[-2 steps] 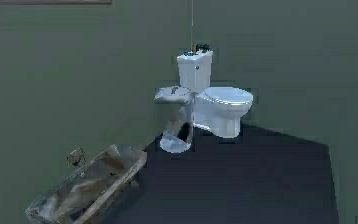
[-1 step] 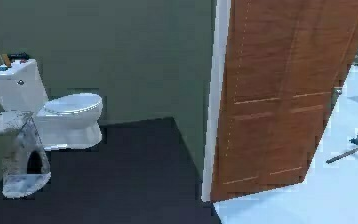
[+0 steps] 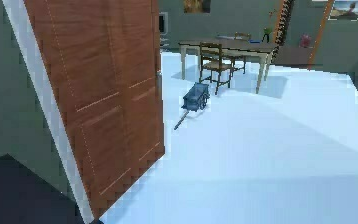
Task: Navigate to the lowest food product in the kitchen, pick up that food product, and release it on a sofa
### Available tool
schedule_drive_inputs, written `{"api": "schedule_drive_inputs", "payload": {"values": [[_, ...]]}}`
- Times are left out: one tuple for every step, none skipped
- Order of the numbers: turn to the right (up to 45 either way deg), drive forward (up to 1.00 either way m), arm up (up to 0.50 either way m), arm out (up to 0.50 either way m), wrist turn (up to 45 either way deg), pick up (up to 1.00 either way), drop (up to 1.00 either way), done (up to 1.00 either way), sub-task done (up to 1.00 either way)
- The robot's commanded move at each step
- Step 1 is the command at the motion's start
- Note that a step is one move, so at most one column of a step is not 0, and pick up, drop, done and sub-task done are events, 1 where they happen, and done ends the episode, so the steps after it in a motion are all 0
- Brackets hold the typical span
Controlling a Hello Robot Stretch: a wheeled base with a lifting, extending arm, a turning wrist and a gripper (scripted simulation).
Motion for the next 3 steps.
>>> {"api": "schedule_drive_inputs", "payload": {"values": [[33.0,0.0,0.0,0.0,0.0,0.0,0.0,0.0,0.0],[0.0,1.0,0.0,0.0,0.0,0.0,0.0,0.0,0.0],[0.0,0.75,0.0,0.0,0.0,0.0,0.0,0.0,0.0]]}}
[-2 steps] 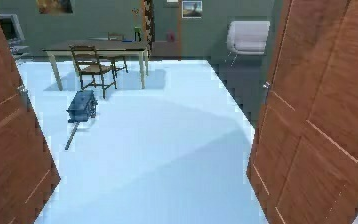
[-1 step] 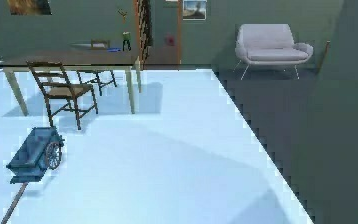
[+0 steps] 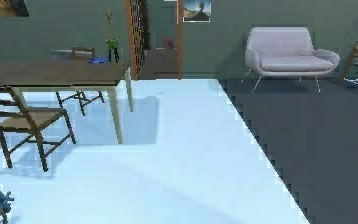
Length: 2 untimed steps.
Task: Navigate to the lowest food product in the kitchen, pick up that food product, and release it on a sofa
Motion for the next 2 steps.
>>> {"api": "schedule_drive_inputs", "payload": {"values": [[33.0,0.0,0.0,0.0,0.0,0.0,0.0,0.0,0.0],[0.0,1.0,0.0,0.0,0.0,0.0,0.0,0.0,0.0]]}}
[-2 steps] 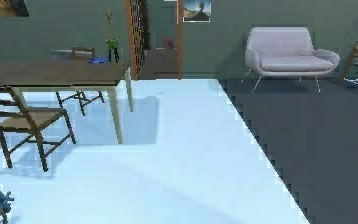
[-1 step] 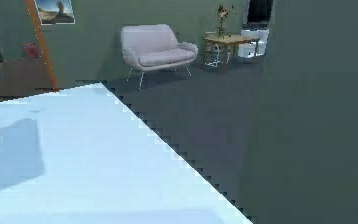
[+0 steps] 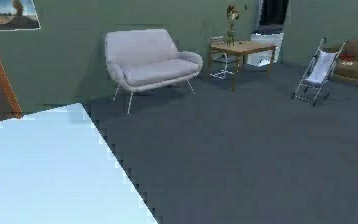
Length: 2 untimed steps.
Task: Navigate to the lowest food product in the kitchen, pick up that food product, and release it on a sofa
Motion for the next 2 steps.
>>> {"api": "schedule_drive_inputs", "payload": {"values": [[0.0,0.4,0.0,0.0,0.0,0.0,0.0,0.0,0.0],[45.0,0.0,0.0,0.0,0.0,0.0,0.0,0.0,0.0]]}}
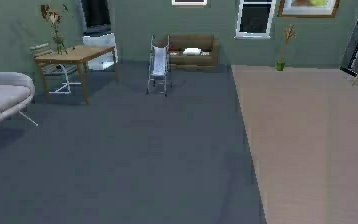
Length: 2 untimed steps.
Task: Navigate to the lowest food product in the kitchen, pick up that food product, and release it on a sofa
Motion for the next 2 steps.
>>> {"api": "schedule_drive_inputs", "payload": {"values": [[27.0,0.0,0.0,0.0,0.0,0.0,0.0,0.0,0.0],[0.0,0.9,0.0,0.0,0.0,0.0,0.0,0.0,0.0]]}}
